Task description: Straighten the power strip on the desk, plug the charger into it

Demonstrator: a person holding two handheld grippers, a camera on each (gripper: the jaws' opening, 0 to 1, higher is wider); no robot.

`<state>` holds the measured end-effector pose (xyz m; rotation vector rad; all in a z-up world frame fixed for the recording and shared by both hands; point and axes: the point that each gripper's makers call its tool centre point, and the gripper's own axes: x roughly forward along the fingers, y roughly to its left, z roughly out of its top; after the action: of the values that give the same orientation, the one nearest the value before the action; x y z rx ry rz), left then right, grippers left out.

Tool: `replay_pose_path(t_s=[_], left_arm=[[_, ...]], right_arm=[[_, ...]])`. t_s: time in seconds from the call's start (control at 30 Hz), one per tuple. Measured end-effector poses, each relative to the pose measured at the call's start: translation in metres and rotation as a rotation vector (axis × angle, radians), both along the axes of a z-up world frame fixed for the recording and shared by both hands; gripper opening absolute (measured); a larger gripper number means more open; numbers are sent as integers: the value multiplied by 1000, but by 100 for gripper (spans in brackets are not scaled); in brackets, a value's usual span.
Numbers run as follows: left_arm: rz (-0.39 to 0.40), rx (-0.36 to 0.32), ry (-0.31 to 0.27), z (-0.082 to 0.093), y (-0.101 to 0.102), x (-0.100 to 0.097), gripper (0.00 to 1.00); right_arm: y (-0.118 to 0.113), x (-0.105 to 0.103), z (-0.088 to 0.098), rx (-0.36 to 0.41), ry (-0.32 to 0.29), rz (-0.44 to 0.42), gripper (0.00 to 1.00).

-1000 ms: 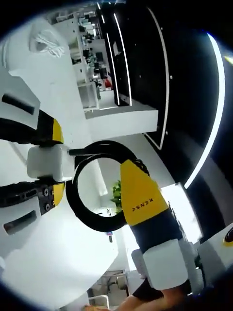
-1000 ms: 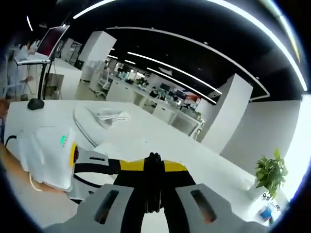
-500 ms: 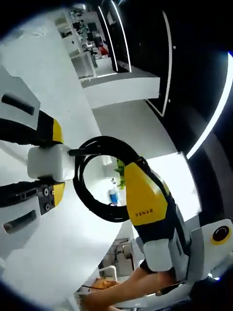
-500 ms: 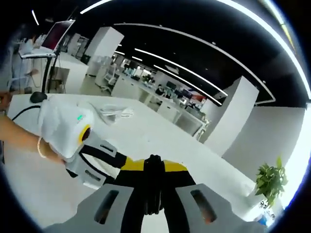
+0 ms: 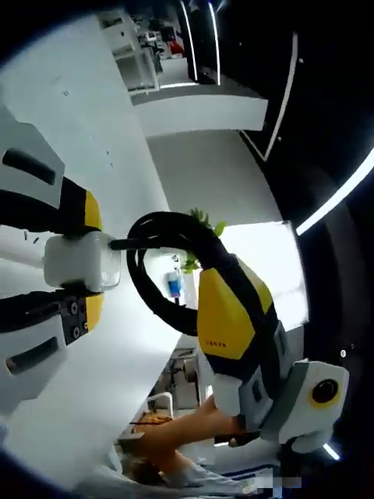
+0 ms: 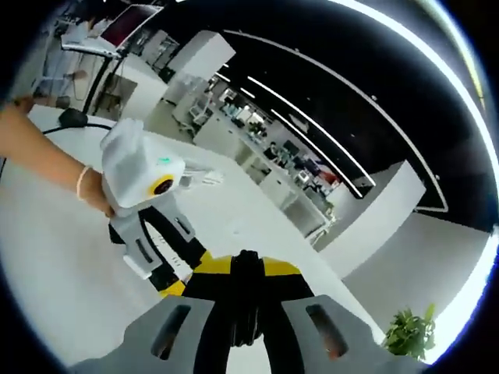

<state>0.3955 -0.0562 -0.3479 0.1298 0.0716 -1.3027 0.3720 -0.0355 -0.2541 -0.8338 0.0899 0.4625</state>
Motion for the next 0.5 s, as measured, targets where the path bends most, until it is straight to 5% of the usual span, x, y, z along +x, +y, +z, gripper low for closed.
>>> replay_pose_path(t_s=[0.5], left_arm=[[-92, 52, -8, -19, 3, 14, 26]], right_arm=[[10, 20, -10, -12, -2, 30, 7]])
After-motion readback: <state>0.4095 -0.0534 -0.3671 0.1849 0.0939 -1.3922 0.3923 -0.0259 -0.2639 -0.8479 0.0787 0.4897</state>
